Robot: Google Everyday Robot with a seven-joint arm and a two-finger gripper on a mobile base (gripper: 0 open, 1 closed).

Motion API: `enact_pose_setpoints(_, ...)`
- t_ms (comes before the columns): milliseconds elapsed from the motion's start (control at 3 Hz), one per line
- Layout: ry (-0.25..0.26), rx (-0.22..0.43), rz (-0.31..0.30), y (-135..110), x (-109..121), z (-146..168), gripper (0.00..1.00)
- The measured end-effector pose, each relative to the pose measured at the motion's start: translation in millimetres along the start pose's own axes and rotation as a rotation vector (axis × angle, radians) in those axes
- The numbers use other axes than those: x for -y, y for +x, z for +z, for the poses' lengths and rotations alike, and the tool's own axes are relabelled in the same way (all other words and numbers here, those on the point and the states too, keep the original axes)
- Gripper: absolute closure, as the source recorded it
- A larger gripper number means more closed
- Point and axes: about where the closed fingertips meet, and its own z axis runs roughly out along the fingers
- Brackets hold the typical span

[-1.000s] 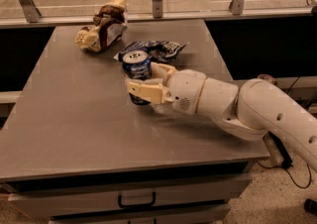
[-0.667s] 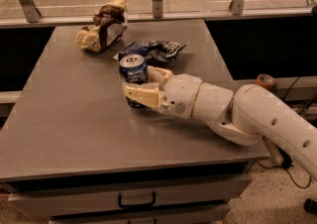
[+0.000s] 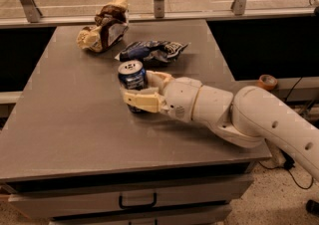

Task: Place pepsi can upright

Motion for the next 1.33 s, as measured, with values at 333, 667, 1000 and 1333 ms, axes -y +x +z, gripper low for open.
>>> enact_pose_setpoints(333, -0.008, -0.037, -0.017, 3.1, -0.1, 3.3, 0.13)
enact_pose_setpoints(667, -0.001, -0.09, -0.022, 8.4, 9.3, -3.9, 0.0)
enact_pose_setpoints(1000, 0.046, -0.157, -0.025, 15.7, 25.2, -29.0, 0.0)
enact_pose_setpoints(1333, 0.138, -0.279, -0.009, 22.4, 46.6, -84.8, 0.0)
